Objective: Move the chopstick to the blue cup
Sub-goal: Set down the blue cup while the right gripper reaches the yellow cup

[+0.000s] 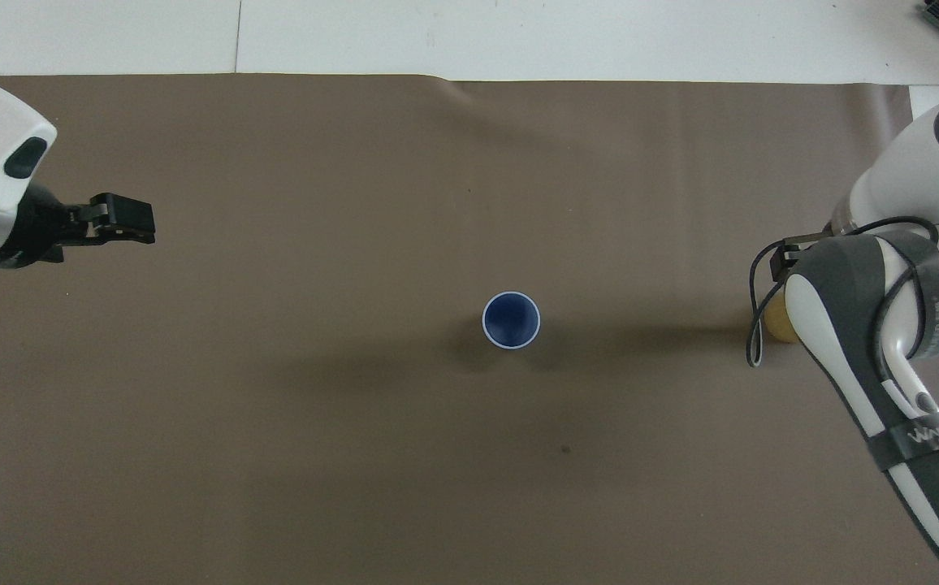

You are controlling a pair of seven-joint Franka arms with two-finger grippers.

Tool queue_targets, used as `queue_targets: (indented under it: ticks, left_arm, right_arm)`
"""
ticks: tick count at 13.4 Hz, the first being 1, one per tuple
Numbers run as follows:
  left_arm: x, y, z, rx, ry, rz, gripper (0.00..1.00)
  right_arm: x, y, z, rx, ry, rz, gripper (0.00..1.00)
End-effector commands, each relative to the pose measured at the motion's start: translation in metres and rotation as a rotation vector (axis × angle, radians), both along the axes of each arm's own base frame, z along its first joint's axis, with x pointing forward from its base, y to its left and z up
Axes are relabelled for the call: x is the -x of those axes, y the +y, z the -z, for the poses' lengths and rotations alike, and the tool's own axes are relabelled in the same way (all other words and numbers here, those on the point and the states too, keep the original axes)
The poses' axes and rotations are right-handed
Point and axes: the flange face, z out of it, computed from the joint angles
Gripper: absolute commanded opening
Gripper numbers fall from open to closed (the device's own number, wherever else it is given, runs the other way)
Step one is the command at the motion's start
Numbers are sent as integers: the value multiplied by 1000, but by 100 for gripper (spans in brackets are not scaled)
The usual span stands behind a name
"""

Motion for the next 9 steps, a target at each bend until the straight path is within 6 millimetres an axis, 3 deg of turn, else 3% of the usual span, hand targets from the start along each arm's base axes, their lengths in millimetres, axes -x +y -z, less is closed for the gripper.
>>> queue_targets:
  ticks: [1,3,5,9]
  left_arm:
    - [19,24,-10,7,33,88,100]
    - [23,59,-12,7,32,132,100]
    - [24,76,-19,5,16,147,100]
    - [24,57,-63,0,-11,167,100]
  right_arm:
    - [11,3,-6,17,18,-46,25]
    - [11,3,-6,16,17,-50,13]
    - [10,3,-6,26,11,-55,8]
    - [10,2,-13,26,3,-53,0]
